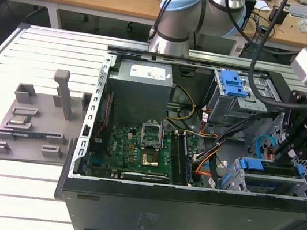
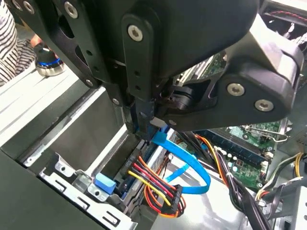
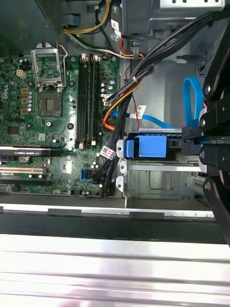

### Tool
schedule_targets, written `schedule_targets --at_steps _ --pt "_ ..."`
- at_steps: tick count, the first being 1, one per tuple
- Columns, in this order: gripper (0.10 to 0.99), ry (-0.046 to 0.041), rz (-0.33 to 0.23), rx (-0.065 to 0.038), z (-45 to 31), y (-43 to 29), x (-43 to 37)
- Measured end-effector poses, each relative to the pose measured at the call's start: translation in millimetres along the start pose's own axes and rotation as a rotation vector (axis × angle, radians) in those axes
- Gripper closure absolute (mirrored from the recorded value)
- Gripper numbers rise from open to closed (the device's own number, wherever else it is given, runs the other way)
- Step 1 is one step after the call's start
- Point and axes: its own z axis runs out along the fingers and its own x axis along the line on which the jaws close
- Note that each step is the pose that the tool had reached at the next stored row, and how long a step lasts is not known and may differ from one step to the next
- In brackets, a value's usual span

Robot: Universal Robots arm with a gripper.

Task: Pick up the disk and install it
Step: 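Insert the second disk wire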

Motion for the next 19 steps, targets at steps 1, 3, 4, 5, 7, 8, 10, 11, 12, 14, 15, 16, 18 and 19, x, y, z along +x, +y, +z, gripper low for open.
schedule_targets --at_steps 1,3,4,5,7,8,10,11,12,14,15,16,18,19 --pt "0.925 0.0001 -0.004 0.000 2.3 -0.7 -0.7" --pt "0.925 0.0011 -0.031 0.000 10.5 -4.3 -3.9" --pt "0.925 -0.0034 -0.032 0.000 16.6 -2.9 -4.0" --pt "0.914 -0.0041 -0.032 0.000 17.1 -3.0 -4.0" --pt "0.788 -0.0033 -0.032 0.000 1.5 -1.9 -4.9" --pt "0.788 -0.0031 -0.032 0.000 -1.6 -1.7 -5.4" --pt "0.788 -0.0004 -0.031 0.000 -8.9 -1.2 -7.6" --pt "0.808 0.0003 -0.031 0.000 -11.2 -1.0 -8.2" --pt "0.808 0.0008 -0.031 0.000 -13.1 -0.9 -8.5" --pt "0.933 0.0024 -0.031 0.000 -19.8 -0.4 -9.3" --pt "0.980 0.0030 -0.031 0.000 -21.8 -0.2 -9.8" --pt "0.980 0.0044 -0.031 0.000 -25.8 0.1 -10.6" --pt "0.980 0.0068 -0.031 0.000 -32.9 0.6 -12.0" --pt "0.980 0.0077 -0.031 0.000 -35.6 0.8 -12.5"
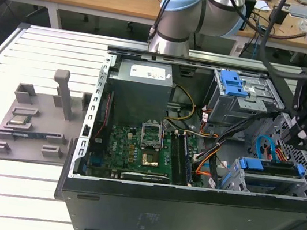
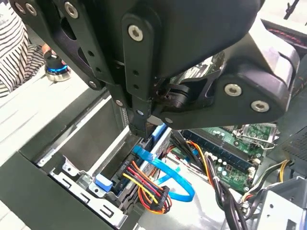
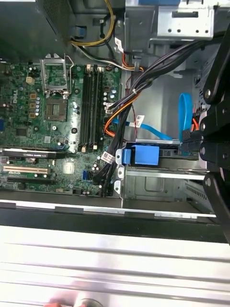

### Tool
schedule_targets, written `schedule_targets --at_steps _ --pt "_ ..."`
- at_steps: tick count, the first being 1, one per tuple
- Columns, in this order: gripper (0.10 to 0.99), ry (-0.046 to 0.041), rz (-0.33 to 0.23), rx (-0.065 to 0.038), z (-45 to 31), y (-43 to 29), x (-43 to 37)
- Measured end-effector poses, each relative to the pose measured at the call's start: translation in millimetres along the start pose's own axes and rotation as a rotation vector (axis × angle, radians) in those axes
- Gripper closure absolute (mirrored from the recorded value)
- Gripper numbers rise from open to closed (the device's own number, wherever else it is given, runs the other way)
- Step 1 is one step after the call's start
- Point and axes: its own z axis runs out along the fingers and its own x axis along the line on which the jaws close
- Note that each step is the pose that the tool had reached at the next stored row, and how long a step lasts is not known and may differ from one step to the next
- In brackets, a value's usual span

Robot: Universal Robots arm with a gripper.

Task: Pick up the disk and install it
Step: 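Insert the second disk wire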

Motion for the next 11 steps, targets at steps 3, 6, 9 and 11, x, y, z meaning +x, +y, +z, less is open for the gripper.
schedule_targets --at_steps 3,6,9,11 --pt "0.980 0.0015 0.000 0.000 -6.9 0.5 -0.5" --pt "0.980 0.0014 0.000 0.000 -16.2 1.2 -0.4" --pt "0.980 0.0015 0.000 0.000 -18.7 1.4 -0.3" --pt "0.980 0.0012 0.000 0.000 -19.0 1.4 -0.4"
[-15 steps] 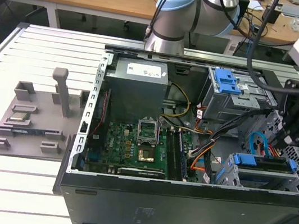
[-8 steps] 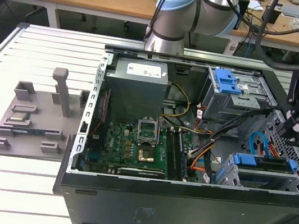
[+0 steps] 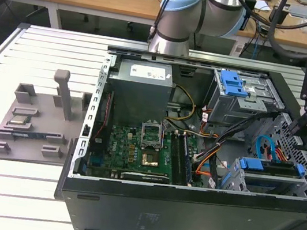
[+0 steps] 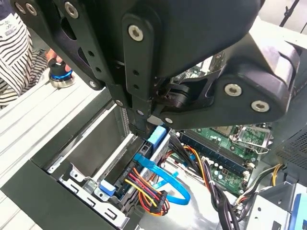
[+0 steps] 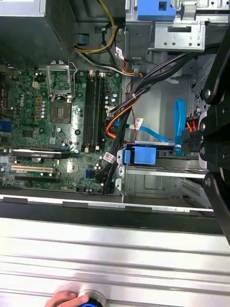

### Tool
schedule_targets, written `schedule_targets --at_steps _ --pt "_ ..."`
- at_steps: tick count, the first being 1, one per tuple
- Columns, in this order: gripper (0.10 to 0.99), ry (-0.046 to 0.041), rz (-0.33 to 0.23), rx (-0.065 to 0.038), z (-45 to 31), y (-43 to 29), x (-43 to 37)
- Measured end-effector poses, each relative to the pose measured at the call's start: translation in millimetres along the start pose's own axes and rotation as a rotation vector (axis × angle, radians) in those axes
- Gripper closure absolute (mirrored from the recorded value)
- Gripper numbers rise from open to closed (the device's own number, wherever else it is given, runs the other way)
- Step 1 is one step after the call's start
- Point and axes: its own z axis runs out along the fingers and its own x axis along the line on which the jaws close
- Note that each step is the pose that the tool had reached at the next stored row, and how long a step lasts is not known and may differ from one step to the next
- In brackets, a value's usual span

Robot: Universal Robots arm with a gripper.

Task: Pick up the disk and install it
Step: 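Insert the second disk wire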

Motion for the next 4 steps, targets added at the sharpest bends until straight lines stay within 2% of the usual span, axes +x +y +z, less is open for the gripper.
schedule_targets --at_steps 4 --pt "0.980 0.0003 0.000 0.000 -0.5 0.0 0.0"
